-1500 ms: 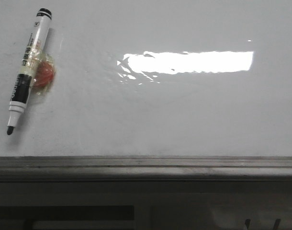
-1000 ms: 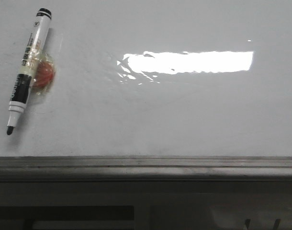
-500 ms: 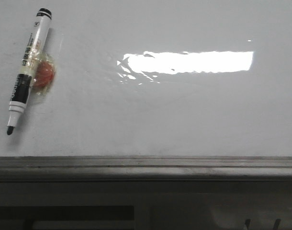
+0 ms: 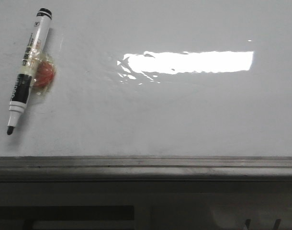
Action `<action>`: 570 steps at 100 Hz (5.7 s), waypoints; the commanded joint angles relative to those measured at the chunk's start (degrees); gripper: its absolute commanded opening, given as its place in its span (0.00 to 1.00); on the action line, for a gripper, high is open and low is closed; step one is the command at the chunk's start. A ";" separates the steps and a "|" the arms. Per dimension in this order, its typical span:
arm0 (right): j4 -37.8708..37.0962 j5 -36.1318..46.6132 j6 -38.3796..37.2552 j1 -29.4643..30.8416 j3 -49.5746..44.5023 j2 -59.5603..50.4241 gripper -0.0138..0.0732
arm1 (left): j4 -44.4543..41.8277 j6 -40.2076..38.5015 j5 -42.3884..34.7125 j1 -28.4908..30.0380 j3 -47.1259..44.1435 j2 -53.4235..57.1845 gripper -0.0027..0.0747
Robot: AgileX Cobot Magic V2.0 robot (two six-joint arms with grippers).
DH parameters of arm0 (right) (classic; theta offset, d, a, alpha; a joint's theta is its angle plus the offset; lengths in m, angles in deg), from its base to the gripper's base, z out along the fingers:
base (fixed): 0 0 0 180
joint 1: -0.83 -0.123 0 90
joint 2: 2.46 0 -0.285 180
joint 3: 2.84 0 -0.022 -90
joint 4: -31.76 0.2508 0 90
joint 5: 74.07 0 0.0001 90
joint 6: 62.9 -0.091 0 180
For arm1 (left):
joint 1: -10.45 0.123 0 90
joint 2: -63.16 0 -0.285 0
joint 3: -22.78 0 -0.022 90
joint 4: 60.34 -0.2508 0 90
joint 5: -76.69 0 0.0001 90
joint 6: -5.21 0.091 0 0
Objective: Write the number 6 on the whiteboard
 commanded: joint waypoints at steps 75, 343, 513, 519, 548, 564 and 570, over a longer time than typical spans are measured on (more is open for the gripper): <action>9.69 4.76 0.14 0.30 4.73 1.50 0.09 | 4.80 -0.41 -4.08 -0.44 12.86 -3.23 0.01; 17.45 -2.79 0.14 0.30 14.69 17.53 0.09 | 8.80 3.16 -18.63 -39.29 25.47 -53.67 0.60; 20.04 -8.29 13.58 -31.80 29.84 30.27 0.26 | -8.03 3.26 -17.30 -50.86 28.61 -55.91 0.01; 20.78 -8.29 13.58 -34.73 31.90 32.97 0.38 | -10.13 3.26 -17.30 -50.86 28.61 -55.91 0.01; 20.81 -5.19 13.58 -47.73 40.50 48.91 0.57 | -16.61 3.26 -19.22 -50.86 28.61 -55.91 0.01; 20.90 -0.42 13.58 -50.69 44.08 55.65 0.57 | -17.10 3.26 -20.69 -50.86 28.61 -55.91 0.01; 20.90 0.30 13.58 -51.36 45.63 57.74 0.57 | -17.10 3.26 -21.08 -50.86 28.61 -55.91 0.01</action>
